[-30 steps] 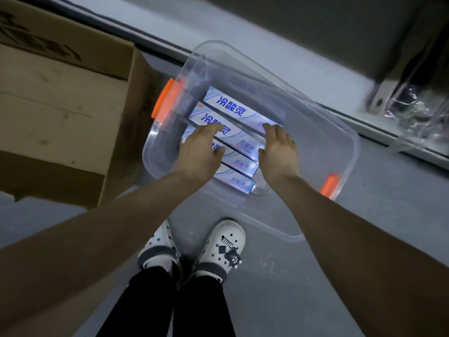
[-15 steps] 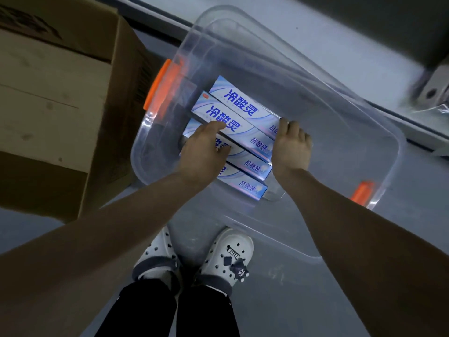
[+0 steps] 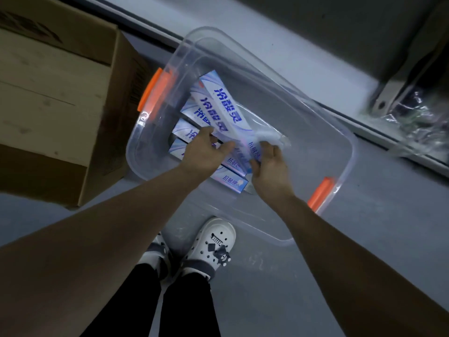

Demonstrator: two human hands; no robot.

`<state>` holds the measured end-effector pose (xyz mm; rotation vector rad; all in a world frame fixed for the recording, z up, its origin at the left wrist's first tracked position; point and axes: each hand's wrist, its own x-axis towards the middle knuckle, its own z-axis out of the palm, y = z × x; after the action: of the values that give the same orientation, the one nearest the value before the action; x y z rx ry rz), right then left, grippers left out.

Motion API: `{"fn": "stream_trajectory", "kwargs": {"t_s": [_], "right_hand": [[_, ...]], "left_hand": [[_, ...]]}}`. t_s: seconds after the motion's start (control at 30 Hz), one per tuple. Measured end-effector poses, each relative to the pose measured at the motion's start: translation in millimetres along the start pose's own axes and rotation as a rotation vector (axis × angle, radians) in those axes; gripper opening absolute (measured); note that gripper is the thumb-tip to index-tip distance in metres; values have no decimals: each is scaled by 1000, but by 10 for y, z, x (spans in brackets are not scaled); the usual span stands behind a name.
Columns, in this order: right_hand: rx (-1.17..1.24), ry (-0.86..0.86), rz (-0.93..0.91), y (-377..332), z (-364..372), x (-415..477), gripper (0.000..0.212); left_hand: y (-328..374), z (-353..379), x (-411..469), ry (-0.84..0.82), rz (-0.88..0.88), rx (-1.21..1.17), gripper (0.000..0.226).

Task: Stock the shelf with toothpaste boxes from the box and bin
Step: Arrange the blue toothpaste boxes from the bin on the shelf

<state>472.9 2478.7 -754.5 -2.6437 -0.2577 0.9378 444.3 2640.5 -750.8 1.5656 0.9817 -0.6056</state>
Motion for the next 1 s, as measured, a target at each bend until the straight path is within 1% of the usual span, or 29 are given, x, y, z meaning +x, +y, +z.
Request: {"fn": "stream_trajectory", "kwargs": {"t_s": [0.07,0.1,0.17,0.23,0.3,0.33,0.37,0.47,0.53,0.63,0.7,0.77,0.83,0.9,0.97,1.0], "right_hand": [[82,-109,-22,-59,6,-157,46],[111,-143,-33,-76,36,-211,45],[154,-176,-36,-85,71,-273,42],[193,-199,-40,-61,99,-286,35],[250,-184,-27,-16,112,-219,23],[268,-166,8,-2,109,-148,22],[265,-131,31,19,117,-48,24],[138,-27,34,69,140,323,30],[73,-26,24,66,188,591,36],[6,-94,6,18,266,937,47],[-46,-163,-15,-40,322,1087,53],[-91,-200,-41,-77,399,1158,55],[-77,-187,-49,-91,465,1173,56],[-87,-156,-67,-79,498,1159,59],[-161,-134,-105,-68,517,1143,63],[-206,-119,-126,-71,516,1131,65]], "left_hand": [[56,-10,-33,36,-77,-173,52],[54,-35,-23,54,-109,-258,57],[-5,-60,41,95,-126,-358,80],[-217,-46,200,90,-115,-346,86],[-292,-71,253,88,-120,-304,84],[-297,-79,259,85,-129,-304,83],[-252,-96,224,76,-139,-315,79],[-198,-78,194,52,-174,-351,51],[-238,-53,236,42,-209,-371,45],[-316,-25,321,48,-267,-377,42],[-358,-15,358,38,-273,-384,38],[-401,-11,403,29,-280,-386,41],[-404,-14,417,23,-288,-391,49],[-402,-6,429,14,-296,-392,48],[-401,1,444,15,-298,-397,46],[-397,5,449,21,-300,-397,50]]}}
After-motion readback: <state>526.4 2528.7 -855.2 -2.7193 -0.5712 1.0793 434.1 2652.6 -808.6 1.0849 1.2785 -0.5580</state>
